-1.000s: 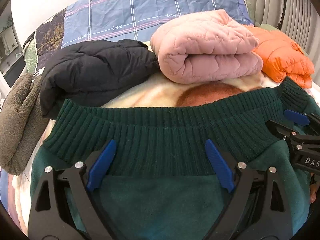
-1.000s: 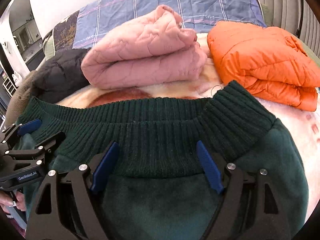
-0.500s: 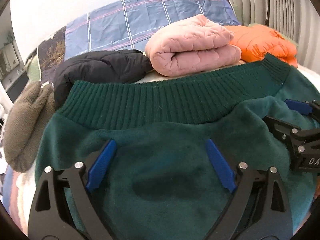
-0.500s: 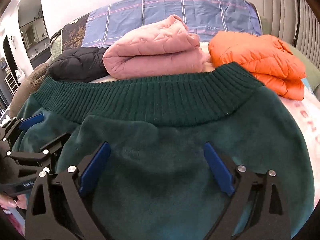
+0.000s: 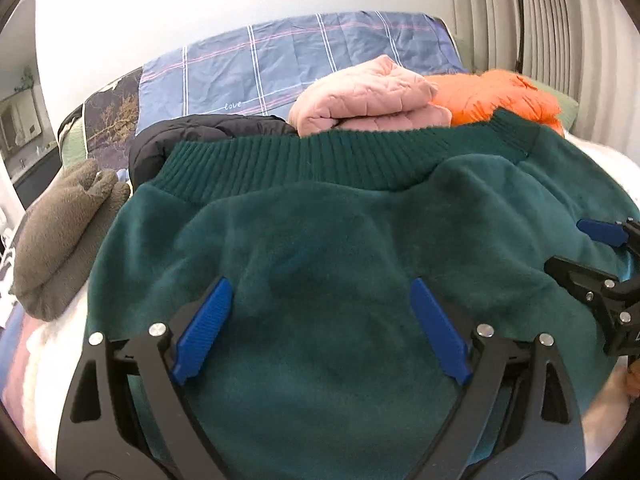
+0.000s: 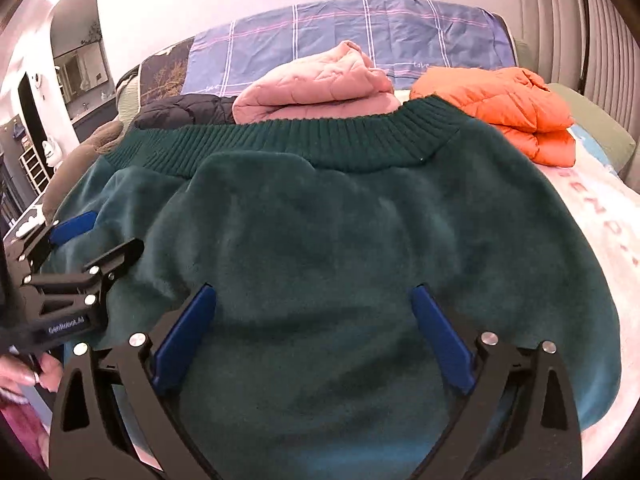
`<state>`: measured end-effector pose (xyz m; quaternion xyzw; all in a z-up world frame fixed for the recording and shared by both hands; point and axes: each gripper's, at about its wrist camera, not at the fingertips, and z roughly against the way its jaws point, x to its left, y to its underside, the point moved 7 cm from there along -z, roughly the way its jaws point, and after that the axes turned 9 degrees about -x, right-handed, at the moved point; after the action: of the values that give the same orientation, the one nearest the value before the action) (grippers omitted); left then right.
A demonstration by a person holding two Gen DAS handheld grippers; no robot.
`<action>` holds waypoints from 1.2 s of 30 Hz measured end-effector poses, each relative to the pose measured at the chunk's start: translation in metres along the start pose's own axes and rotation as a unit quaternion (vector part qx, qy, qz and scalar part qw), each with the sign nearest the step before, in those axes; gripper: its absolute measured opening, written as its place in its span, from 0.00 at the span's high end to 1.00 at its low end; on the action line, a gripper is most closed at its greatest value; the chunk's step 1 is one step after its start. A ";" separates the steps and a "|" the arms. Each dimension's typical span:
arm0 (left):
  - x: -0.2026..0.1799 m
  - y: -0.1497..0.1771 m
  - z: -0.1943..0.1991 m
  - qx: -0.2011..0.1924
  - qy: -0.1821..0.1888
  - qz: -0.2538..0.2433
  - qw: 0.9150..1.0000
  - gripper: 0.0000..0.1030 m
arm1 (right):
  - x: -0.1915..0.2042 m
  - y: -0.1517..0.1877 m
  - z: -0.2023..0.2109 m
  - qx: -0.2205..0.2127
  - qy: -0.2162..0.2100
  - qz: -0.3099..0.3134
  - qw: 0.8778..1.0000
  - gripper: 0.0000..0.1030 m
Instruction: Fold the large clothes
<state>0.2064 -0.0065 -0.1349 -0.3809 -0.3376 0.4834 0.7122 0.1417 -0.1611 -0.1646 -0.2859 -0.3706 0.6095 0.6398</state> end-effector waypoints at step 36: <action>0.003 0.000 0.000 -0.017 0.005 0.008 1.000 0.11 | -0.049 0.029 0.025 0.007 0.081 -0.024 0.996 0.01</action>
<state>0.2068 -0.0037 -0.1347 -0.3978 -0.3390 0.4815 0.7036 0.1058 -0.2090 -0.1803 -0.3208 -0.3198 0.5710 0.6847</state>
